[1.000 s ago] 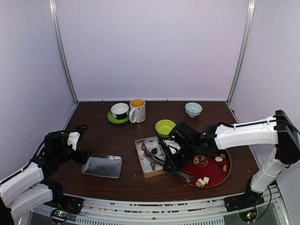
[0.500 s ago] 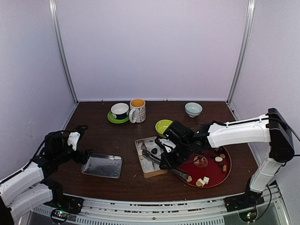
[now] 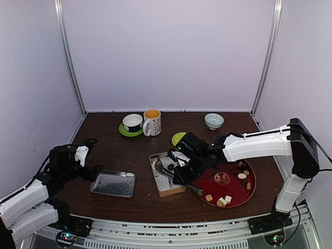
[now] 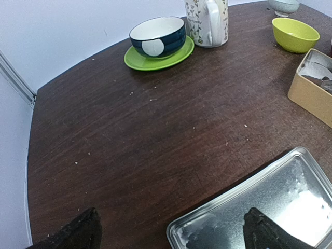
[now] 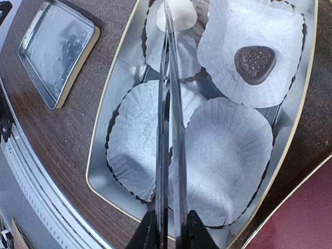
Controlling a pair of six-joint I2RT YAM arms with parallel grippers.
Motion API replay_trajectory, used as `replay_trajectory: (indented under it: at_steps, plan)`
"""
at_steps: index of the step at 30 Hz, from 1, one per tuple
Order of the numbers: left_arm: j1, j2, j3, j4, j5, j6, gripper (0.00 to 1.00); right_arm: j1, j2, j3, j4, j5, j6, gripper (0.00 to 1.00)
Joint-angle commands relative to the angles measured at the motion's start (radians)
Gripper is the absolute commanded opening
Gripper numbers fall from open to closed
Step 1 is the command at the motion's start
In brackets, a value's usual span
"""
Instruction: Pack the chocolate
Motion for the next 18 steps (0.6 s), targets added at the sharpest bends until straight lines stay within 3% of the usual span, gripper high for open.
replay_trajectory:
  at_steps: [1, 7, 18]
  plan:
    - [0.005, 0.003, 0.014, 0.027, 0.016, 0.014, 0.98, 0.001, -0.078, 0.023, -0.013, 0.053, -0.025, 0.17]
    - [0.006, 0.003, 0.015, 0.026, 0.015, 0.013, 0.98, -0.013, -0.202, -0.025, -0.093, 0.173, -0.028, 0.17]
    - [0.006, 0.001, 0.015, 0.026, 0.016, 0.013, 0.98, -0.140, -0.473, -0.336, -0.089, 0.285, 0.071, 0.18]
